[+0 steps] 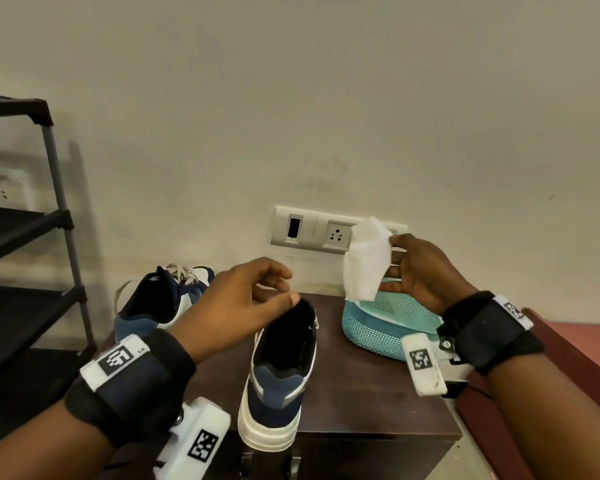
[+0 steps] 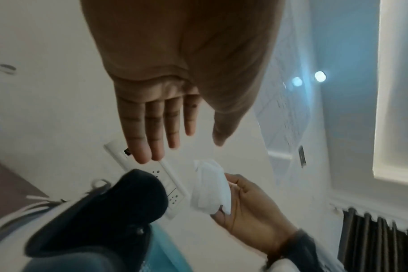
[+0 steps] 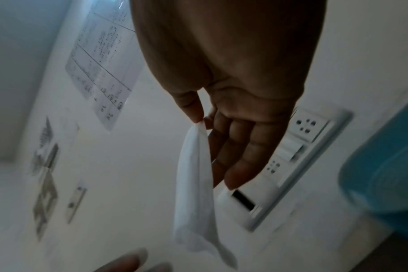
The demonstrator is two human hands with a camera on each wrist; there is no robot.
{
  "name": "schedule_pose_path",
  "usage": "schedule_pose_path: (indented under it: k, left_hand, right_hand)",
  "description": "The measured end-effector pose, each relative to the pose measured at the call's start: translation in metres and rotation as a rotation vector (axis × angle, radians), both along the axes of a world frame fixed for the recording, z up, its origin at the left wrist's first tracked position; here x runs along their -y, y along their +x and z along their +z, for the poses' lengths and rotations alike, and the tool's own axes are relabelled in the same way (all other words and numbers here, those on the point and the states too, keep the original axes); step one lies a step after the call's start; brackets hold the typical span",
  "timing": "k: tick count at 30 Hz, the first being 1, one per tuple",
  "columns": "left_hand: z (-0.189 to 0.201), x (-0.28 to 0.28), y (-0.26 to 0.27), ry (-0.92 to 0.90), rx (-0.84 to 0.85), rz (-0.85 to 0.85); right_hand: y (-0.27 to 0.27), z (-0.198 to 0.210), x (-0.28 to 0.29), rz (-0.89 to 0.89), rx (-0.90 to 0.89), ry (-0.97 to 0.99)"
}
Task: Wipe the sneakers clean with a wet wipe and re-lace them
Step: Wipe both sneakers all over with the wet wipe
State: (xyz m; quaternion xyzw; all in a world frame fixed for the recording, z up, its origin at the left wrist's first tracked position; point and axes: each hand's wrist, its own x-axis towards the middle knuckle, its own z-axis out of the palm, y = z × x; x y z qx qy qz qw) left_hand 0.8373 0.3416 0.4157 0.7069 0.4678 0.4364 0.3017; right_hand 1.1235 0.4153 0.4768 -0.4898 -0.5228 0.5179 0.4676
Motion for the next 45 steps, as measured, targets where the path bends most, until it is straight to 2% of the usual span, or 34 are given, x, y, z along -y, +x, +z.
schedule_pose_path:
  k: [4,6,8,10,12,14,17,20,21,23,25,30,32,35,38,41,45]
  left_hand:
    - [0.019,-0.004,0.004,-0.254,0.424,0.034]
    - [0.027,-0.001,0.003,-0.393,0.526,-0.006]
    - [0.029,0.002,-0.001,-0.485,0.488,-0.099]
    - [0.027,0.003,-0.003,-0.471,0.432,-0.130]
    - [0.026,0.003,-0.004,-0.384,0.436,-0.067]
    - [0.024,0.003,-0.006,-0.322,0.443,0.002]
    - [0.017,0.002,-0.007,-0.284,0.424,0.094]
    - [0.010,0.001,-0.005,-0.031,0.172,0.230]
    - [0.011,0.004,-0.002,0.026,0.112,0.208]
    - [0.013,0.011,0.005,0.028,0.067,0.057]
    - [0.015,0.015,0.011,-0.037,0.064,-0.051]
    - [0.016,0.015,0.010,-0.089,0.107,-0.062]
    - [0.017,0.016,0.008,-0.114,0.200,-0.070]
    - [0.017,0.017,0.009,-0.141,0.266,-0.078]
    - [0.010,0.013,0.007,-0.128,0.302,-0.011]
    - [-0.008,0.004,0.001,-0.093,0.136,0.018]
    - [-0.033,0.010,0.002,0.000,-0.429,-0.201]
  right_hand:
    - [-0.046,-0.021,0.029,0.201,-0.102,-0.043]
    - [-0.063,-0.029,0.041,0.253,-0.116,-0.071]
    - [-0.073,-0.034,0.049,0.298,-0.131,-0.095]
    - [-0.077,-0.036,0.055,0.337,-0.164,-0.123]
    - [-0.077,-0.038,0.062,0.407,-0.155,-0.171]
    - [-0.075,-0.040,0.069,0.461,-0.073,-0.186]
    - [-0.073,-0.043,0.073,0.417,-0.041,-0.073]
    - [-0.072,-0.044,0.076,0.360,-0.039,0.032]
    - [-0.071,-0.045,0.076,0.344,-0.038,0.054]
    - [-0.072,-0.047,0.075,0.319,-0.038,0.095]
    - [-0.075,-0.045,0.076,0.286,-0.018,0.138]
    - [-0.079,-0.041,0.073,0.100,-0.005,0.268]
    - [-0.081,-0.044,0.069,0.100,-0.069,0.181]
    - [-0.083,-0.047,0.074,0.302,-0.191,-0.031]
    - [-0.082,-0.048,0.077,0.217,-0.254,-0.044]
    - [-0.073,-0.048,0.076,0.105,-0.319,-0.035]
    - [-0.059,-0.050,0.074,0.022,-0.386,-0.080]
